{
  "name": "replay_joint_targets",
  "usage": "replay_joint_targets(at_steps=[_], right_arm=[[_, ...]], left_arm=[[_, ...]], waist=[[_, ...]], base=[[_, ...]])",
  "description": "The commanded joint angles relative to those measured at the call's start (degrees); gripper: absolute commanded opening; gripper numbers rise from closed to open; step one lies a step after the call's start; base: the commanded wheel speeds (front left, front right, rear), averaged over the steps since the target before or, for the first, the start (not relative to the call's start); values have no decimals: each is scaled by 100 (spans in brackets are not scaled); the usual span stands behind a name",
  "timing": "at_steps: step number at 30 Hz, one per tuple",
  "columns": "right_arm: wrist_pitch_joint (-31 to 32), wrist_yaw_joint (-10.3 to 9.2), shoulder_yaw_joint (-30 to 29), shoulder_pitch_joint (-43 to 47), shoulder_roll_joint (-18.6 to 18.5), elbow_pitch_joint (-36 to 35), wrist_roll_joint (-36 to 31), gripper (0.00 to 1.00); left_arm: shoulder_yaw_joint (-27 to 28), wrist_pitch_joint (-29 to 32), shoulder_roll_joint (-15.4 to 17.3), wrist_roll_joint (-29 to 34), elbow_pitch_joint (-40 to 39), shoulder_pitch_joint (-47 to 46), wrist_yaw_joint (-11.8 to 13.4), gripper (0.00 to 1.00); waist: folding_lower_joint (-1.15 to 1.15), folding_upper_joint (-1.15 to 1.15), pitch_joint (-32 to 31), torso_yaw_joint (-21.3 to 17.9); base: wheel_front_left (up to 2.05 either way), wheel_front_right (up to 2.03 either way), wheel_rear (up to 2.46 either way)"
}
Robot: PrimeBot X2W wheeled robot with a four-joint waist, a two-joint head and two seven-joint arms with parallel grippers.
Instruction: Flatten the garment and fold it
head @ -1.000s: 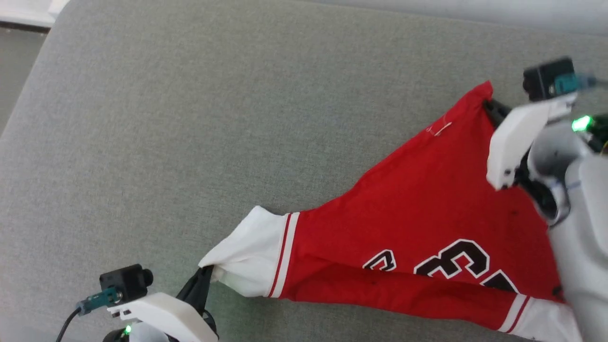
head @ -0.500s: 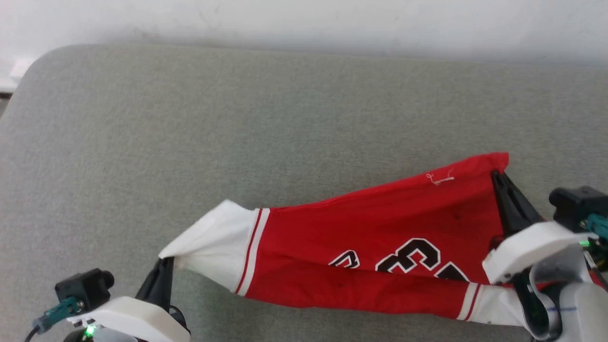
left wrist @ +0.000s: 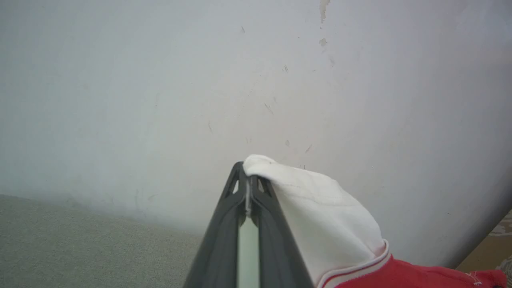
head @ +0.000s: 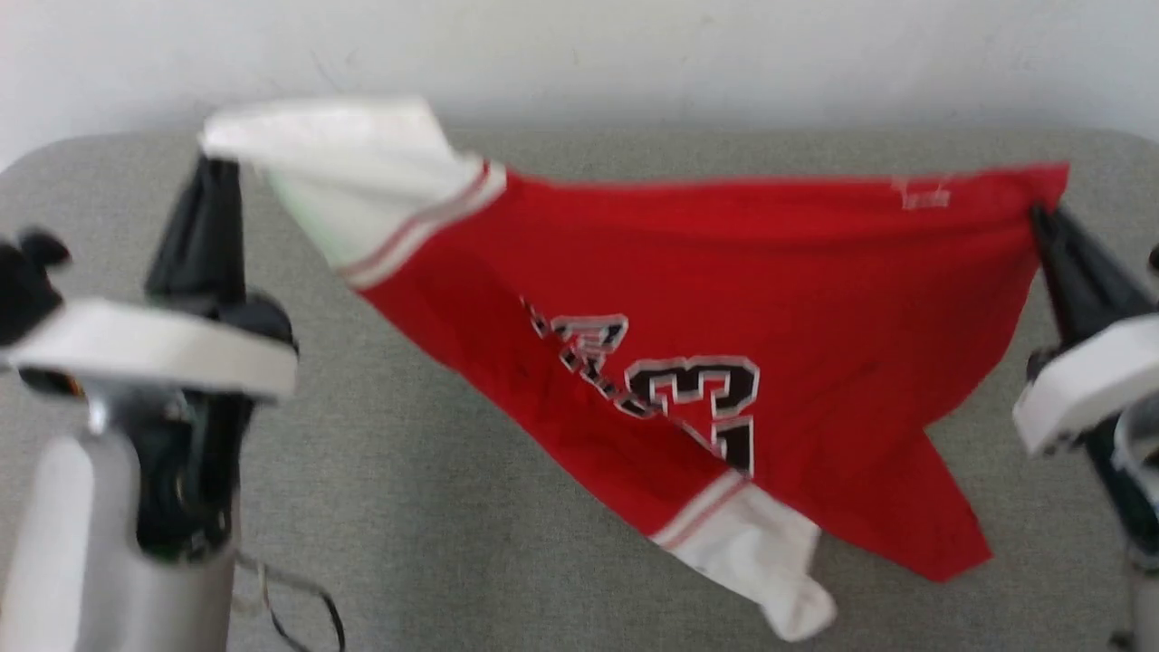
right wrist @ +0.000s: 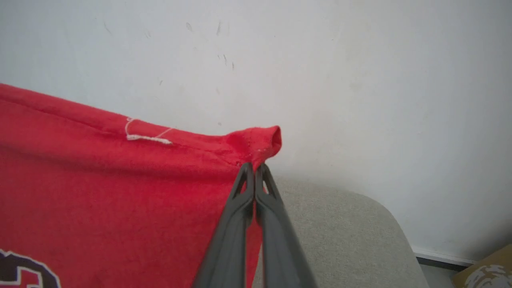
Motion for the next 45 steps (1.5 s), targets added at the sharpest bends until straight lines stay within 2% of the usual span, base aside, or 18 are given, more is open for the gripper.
replay_joint_targets(at_steps=[1,6,12,20,27,29,32,35,45], right_arm=[[87,-5,74,-285,-124,-57,-49,0],[429,-5,501,-1566,-622,59,-5,0],[638,-5,1328,-3289,-985,678,173,0],[365,-5,1905,-5389,-983,1752,69,0],[-188,-5,1876,-6587,-853,2407,-413,0],[-379,-5,1799,-6787,-768,2539,-557,0],[-621,-5,1719,-6871,-634,2748,-688,0],[-793,-5,1711,-6642,-511,2995,-655,0],[-1105,-5,1974,-4900,-336,3608,10,0]], left_arm=[[17,-15,-18,-40,72,-330,-38,0],[0,0,-21,-72,624,-1851,-109,0],[295,-198,13,-112,1404,-3576,24,0],[449,-717,432,356,2327,-5556,133,0],[558,-1509,571,597,2740,-6840,87,0],[546,-1673,604,655,2795,-7056,-17,0],[521,-1817,628,795,2924,-7171,-88,0],[462,-1854,593,847,3215,-6823,-155,0],[157,-1795,468,930,4032,-4375,-431,0]], waist=[[0,0,232,-60],[0,0,778,-180],[0,0,1510,-379],[0,0,2259,-585],[0,0,2565,-595],[0,0,2588,-593],[0,0,2569,-551],[0,0,2482,-475],[0,0,1852,-192]], base=[[0,0,0],[0,0,0],[0,0,0],[0,0,0],[0,0,0],[0,0,0],[0,0,0],[0,0,0],[0,0,0]])
